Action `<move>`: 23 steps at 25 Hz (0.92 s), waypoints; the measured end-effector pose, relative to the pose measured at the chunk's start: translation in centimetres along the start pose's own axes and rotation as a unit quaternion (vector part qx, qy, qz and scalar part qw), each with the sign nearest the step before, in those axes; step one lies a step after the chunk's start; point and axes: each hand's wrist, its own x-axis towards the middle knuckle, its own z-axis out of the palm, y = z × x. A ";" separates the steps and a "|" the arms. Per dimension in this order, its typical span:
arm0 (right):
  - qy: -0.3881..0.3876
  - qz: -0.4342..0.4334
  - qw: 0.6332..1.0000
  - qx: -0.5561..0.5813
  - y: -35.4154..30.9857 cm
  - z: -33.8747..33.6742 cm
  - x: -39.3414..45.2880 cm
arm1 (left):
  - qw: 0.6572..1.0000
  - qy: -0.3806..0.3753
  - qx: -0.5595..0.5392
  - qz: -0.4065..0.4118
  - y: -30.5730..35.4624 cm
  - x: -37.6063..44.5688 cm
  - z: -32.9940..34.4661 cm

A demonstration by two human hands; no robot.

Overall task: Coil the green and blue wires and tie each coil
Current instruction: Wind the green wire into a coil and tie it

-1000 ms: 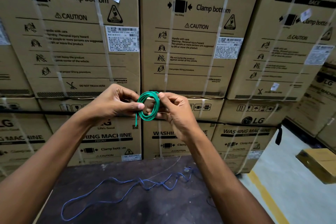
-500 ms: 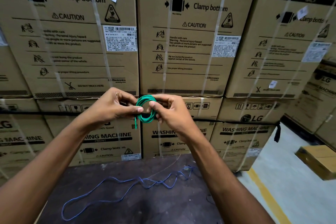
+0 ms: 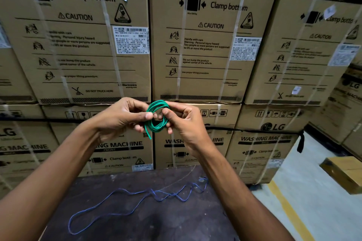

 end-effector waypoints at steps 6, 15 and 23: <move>-0.011 0.018 1.000 0.011 0.0 -0.4 -0.2 | 0.998 0.027 0.052 0.017 -0.4 -0.1 0.0; 0.006 0.063 0.997 0.052 2.4 -0.2 -1.2 | 0.992 0.102 0.047 0.057 -0.4 -0.4 1.9; 0.028 -0.029 0.998 -0.041 3.0 0.7 -1.7 | 0.983 0.163 -0.015 0.087 -1.4 0.1 2.5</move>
